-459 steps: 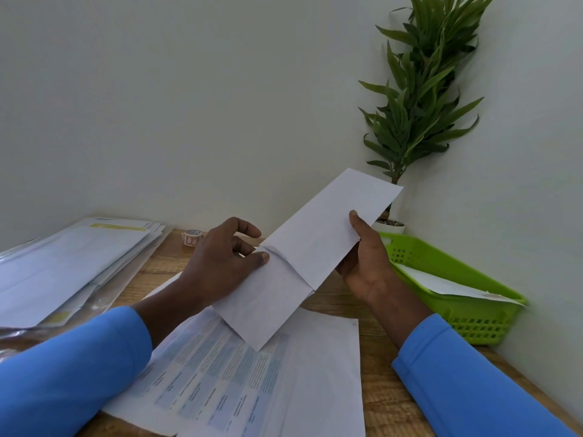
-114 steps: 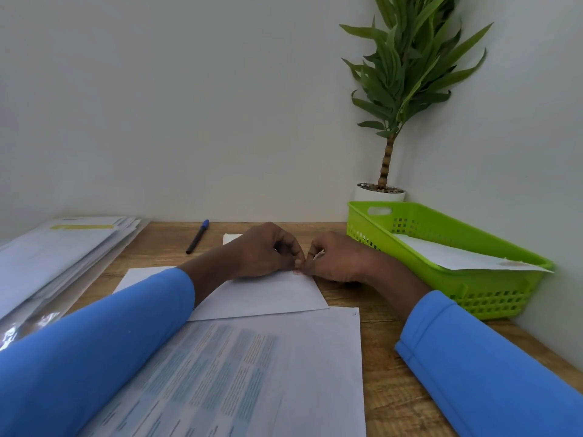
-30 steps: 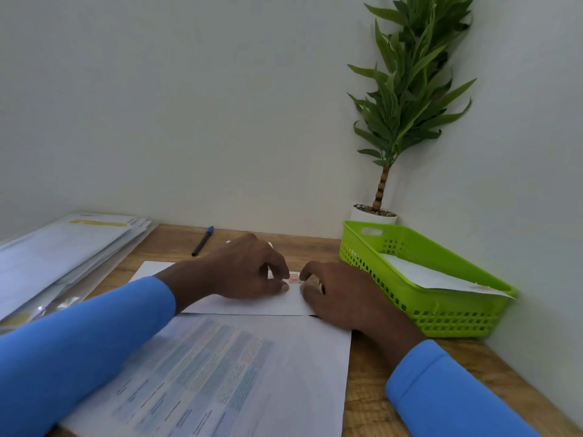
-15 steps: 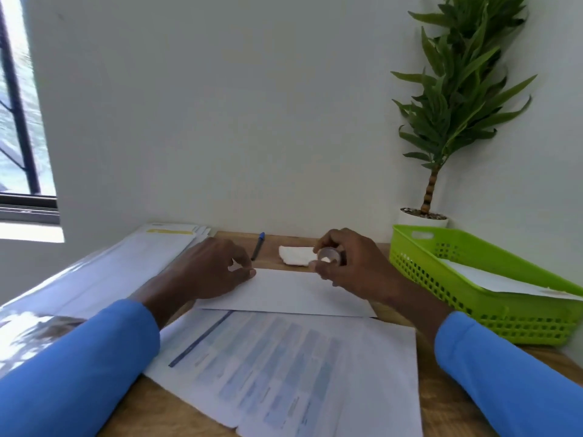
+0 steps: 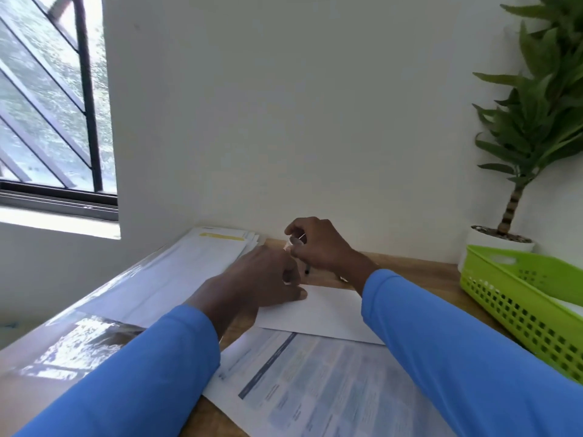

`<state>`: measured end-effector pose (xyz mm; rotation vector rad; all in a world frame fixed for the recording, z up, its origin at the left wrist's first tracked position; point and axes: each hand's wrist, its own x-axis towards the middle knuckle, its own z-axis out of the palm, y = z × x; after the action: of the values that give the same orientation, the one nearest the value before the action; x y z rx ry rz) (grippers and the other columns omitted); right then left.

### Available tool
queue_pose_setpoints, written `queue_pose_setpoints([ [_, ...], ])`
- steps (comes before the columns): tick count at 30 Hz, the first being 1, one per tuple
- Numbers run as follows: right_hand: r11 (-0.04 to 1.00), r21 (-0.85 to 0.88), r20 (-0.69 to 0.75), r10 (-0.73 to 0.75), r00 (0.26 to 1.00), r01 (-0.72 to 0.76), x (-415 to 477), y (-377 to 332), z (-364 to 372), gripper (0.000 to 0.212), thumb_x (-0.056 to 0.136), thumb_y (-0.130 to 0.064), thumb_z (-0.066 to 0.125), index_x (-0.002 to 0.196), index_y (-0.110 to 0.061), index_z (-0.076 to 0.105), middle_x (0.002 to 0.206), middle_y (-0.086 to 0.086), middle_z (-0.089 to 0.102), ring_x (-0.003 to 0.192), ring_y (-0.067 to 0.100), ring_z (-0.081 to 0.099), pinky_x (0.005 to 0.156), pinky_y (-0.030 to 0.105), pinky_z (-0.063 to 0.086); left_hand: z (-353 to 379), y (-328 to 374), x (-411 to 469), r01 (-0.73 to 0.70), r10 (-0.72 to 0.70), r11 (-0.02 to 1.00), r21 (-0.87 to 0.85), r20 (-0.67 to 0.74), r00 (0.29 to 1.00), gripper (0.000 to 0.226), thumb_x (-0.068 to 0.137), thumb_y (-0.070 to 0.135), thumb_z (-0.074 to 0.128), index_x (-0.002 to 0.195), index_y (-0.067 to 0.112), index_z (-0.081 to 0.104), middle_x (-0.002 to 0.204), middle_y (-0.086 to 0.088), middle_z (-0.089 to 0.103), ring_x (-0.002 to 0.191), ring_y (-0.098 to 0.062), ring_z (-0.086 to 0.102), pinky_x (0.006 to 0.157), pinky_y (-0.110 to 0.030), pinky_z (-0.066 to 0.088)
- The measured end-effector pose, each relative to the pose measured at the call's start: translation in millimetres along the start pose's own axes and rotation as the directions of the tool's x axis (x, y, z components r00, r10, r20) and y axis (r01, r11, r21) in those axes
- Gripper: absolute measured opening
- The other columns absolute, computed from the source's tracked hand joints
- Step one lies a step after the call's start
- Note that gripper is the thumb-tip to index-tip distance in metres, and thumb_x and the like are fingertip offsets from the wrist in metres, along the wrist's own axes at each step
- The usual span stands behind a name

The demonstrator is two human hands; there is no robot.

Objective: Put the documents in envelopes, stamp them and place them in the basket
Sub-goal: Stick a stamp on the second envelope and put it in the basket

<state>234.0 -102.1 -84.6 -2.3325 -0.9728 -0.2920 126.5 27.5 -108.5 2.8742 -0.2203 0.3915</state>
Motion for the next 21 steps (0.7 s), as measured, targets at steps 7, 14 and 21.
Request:
queue_pose_setpoints([
  [7, 0.995, -0.091, 0.175, -0.019, 0.984, 0.035, 5.8, 7.2, 11.6, 0.046, 0.089, -0.021, 0.071, 0.134, -0.018, 0.062, 0.125, 0.005, 0.065, 0.091, 0.006, 0.058, 0.083, 0.021, 0.045, -4.5, -0.9, -0.7, -0.044, 0.044, 0.999, 0.003, 0.021, 0.999, 0.029, 0.090, 0.049, 0.070, 0.110, 0.030, 0.076, 0.100, 0.014, 0.064, 0.090, -0.008, 0.054, 0.080, -0.026, 0.042],
  [14, 0.985, -0.170, 0.201, 0.031, 0.979, 0.004, -43.0, 3.9, -50.9, 0.042, 0.071, -0.048, 0.068, 0.108, -0.030, 0.073, 0.087, -0.010, 0.071, 0.081, 0.005, 0.064, 0.075, 0.027, 0.047, -4.7, -1.0, -2.5, -0.037, 0.037, 0.999, -0.019, -0.007, 0.999, 0.026, 0.089, 0.045, 0.071, 0.106, 0.027, 0.078, 0.098, 0.012, 0.072, 0.087, -0.007, 0.060, 0.078, -0.024, 0.051],
  [21, 0.895, -0.440, 0.518, 0.319, 0.794, -0.073, -101.2, 0.9, -75.8, 0.110, 0.065, -0.079, 0.074, 0.155, -0.030, 0.034, 0.152, -0.012, 0.043, 0.134, 0.013, 0.046, 0.113, 0.034, 0.038, -7.6, 3.8, -4.8, -0.016, 0.016, 1.000, 0.026, 0.000, 1.000, 0.017, 0.093, 0.032, 0.065, 0.100, 0.023, 0.078, 0.101, 0.009, 0.076, 0.093, -0.012, 0.068, 0.084, -0.032, 0.058],
])
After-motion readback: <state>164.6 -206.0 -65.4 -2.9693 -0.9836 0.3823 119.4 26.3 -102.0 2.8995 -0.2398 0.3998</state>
